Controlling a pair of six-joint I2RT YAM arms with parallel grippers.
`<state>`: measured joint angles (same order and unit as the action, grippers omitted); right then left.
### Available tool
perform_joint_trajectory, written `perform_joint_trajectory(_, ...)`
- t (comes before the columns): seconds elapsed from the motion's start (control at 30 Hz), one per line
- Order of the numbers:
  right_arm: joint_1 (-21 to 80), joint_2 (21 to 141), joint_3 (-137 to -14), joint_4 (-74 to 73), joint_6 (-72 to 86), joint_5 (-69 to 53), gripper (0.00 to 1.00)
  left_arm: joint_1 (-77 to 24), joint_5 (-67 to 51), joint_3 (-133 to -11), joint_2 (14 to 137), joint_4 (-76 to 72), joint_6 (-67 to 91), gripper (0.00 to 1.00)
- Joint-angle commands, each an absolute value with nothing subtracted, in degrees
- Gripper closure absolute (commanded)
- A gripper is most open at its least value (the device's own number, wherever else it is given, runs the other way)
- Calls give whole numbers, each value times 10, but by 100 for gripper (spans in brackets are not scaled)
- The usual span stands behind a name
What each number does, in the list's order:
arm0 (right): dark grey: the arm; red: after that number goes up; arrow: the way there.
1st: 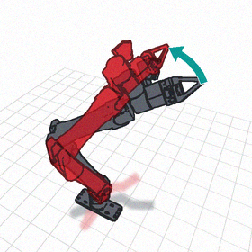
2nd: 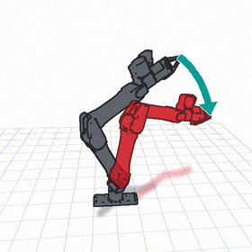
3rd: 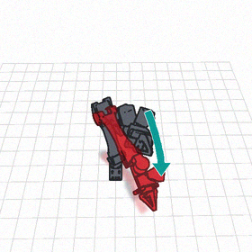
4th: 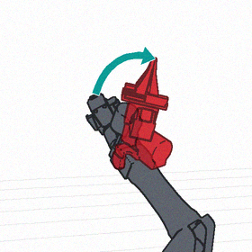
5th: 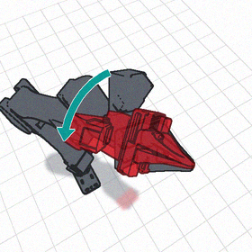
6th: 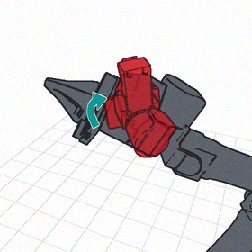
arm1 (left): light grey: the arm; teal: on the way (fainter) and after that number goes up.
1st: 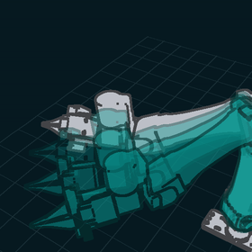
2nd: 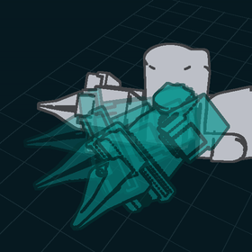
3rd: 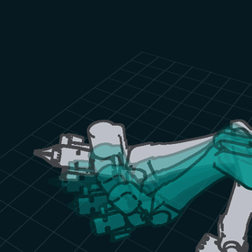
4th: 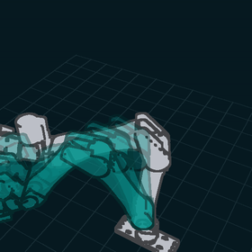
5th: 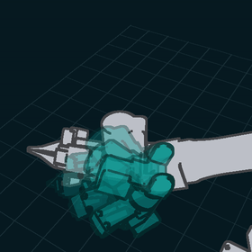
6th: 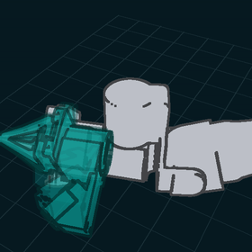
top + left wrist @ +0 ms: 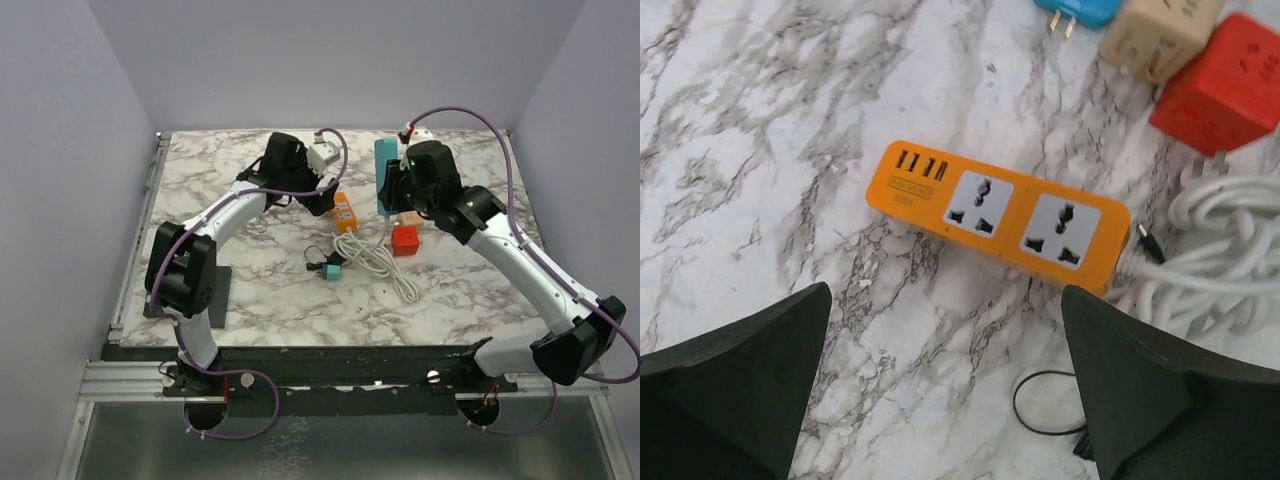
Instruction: Insert the plug
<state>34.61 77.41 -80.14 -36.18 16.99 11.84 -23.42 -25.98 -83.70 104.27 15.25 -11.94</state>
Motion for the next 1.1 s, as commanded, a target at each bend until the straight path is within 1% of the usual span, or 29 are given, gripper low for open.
perform_joint_trajectory(0.0,348,757,-797,-351,163,164,90,-261,-303,-792,1024,181,-375,1)
perform_joint_trajectory(0.07,348,756,-792,-353,163,177,90,-266,-307,-781,1023,198,-456,1)
perform_joint_trajectory(0.13,348,755,-788,-356,163,185,90,-266,-319,-795,1037,233,-512,1)
perform_joint_trajectory(0.27,348,746,-772,-350,166,203,90,-267,-373,-802,1041,297,-659,1)
perform_joint_trajectory(0.53,347,732,-753,-342,178,204,90,-282,-373,-770,1058,295,-886,1)
perform_joint_trajectory(0.63,347,728,-754,-347,181,206,90,-286,-383,-746,1061,250,-918,1)
perform_joint_trajectory(0.77,347,722,-755,-349,181,204,90,-294,-388,-714,1060,162,-918,1)
perform_joint_trajectory(1.07,346,706,-749,-352,184,193,90,-325,-377,-747,1109,96,-911,1)
